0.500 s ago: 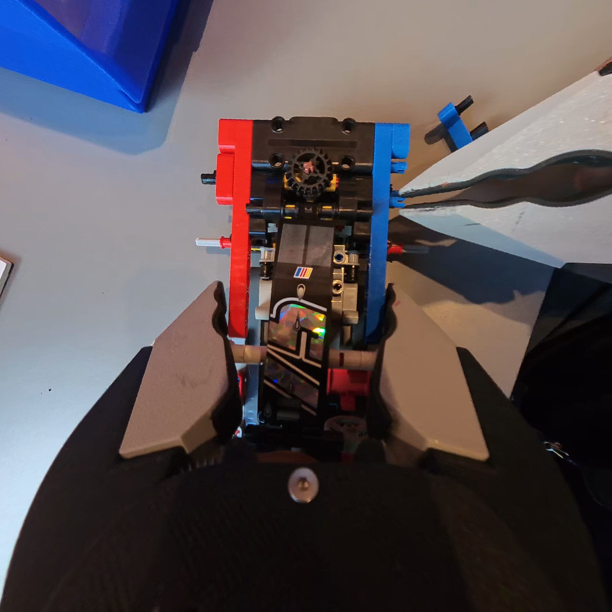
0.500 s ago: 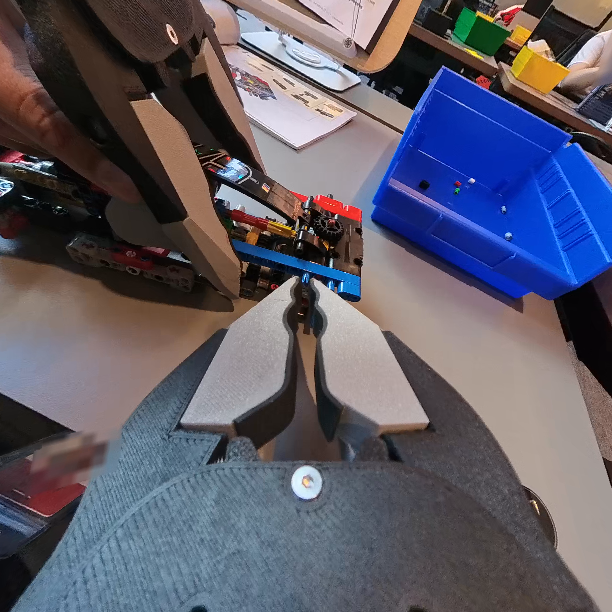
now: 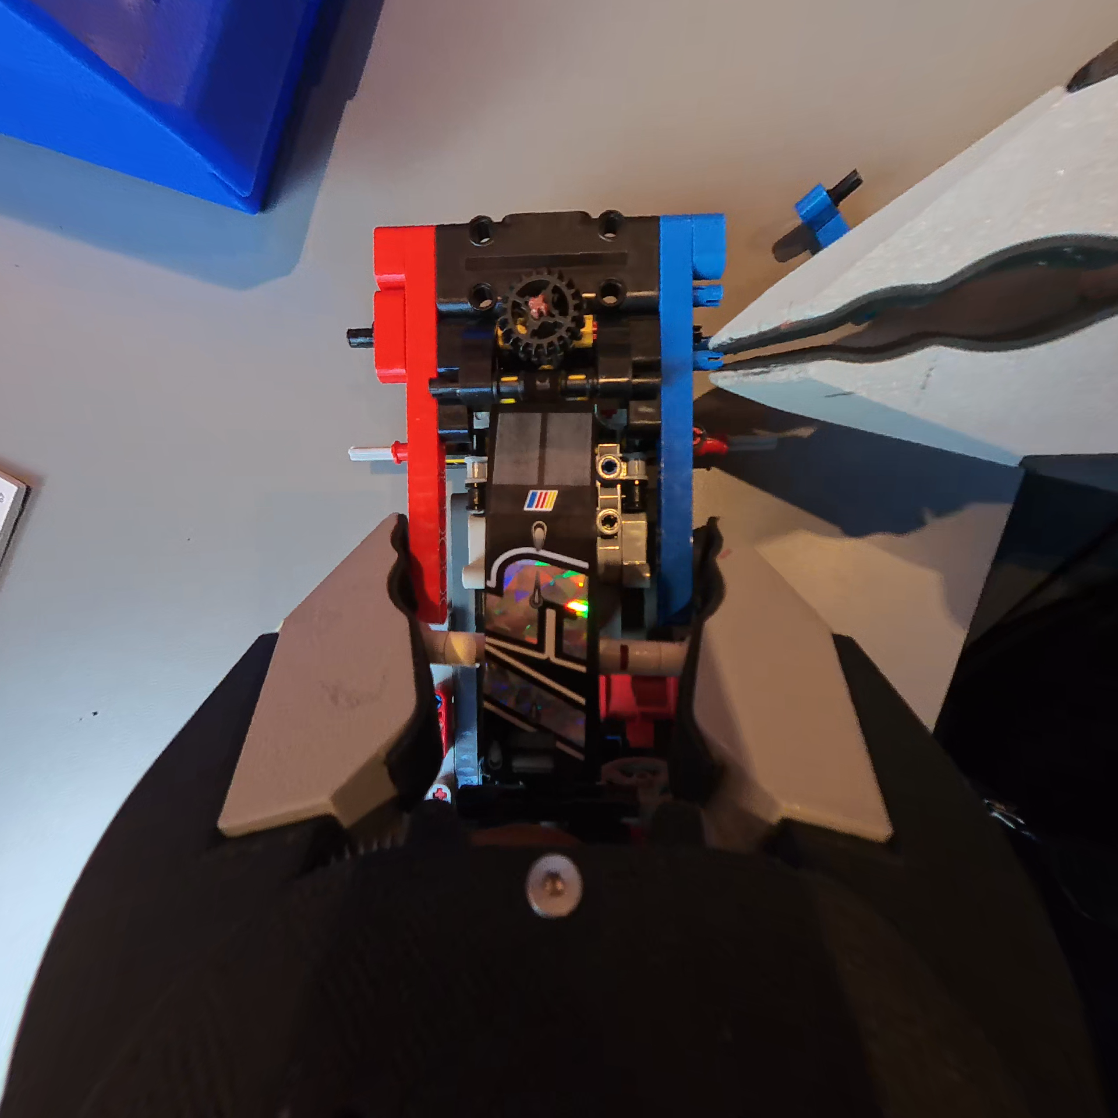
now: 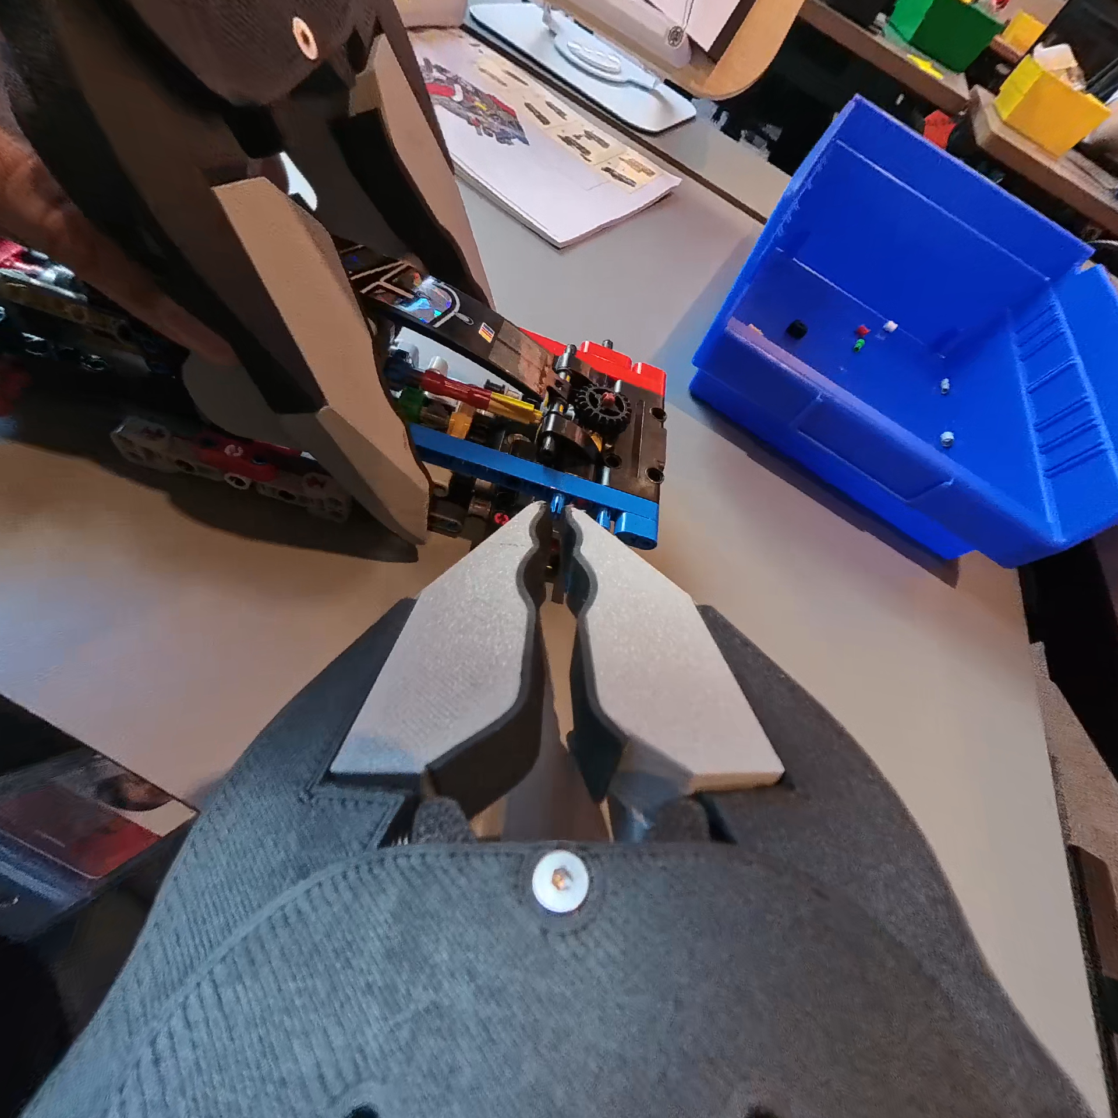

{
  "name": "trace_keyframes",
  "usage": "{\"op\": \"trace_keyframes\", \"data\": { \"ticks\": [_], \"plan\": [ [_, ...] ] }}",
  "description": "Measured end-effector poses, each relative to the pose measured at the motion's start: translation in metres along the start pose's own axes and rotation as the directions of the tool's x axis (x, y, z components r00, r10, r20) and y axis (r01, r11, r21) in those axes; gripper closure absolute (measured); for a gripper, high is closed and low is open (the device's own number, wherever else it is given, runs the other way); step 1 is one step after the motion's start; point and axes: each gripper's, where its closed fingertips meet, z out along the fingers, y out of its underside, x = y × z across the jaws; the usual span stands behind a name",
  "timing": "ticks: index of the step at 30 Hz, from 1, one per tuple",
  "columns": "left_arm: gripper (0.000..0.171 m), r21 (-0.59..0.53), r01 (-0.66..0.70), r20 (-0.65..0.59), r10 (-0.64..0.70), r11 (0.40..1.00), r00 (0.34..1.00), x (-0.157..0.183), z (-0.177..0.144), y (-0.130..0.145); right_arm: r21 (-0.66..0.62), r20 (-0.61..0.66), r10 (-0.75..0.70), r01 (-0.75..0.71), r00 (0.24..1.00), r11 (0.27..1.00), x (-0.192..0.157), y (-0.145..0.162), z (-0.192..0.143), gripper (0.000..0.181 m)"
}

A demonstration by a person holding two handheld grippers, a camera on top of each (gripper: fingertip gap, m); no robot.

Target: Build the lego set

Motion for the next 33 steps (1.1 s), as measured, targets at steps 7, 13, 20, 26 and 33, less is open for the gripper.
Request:
{"op": "trace_keyframes", "data": {
  "ticks": [7,13,20,26,33],
  "plan": [
    [0.080,0.000,0.005,0.005,-0.005,1.000,1.000,-0.001,0.000,0.000,-0.018,0.020,-0.023,0.023,1.000,1.000,0.000,0.000,0.001,0.181],
    [0.080,-0.004,0.011,0.007,-0.011,1.000,1.000,-0.002,0.000,0.001,-0.025,0.041,-0.013,0.014,0.999,1.000,-0.001,0.000,0.002,0.181],
    [0.080,0.002,0.039,0.018,-0.039,0.999,0.999,-0.006,0.000,0.000,0.004,0.029,0.035,-0.035,0.999,0.999,0.003,-0.001,0.008,0.181],
    [0.079,0.006,0.042,-0.009,-0.042,0.999,0.999,-0.005,0.000,0.000,-0.005,0.044,0.080,-0.080,0.996,0.997,0.004,0.004,0.000,0.181],
    [0.080,0.030,0.052,-0.011,-0.051,0.998,0.999,-0.009,-0.006,0.001,0.032,0.300,0.425,-0.455,0.854,0.890,0.015,-0.010,-0.034,0.166]
  ]
}}
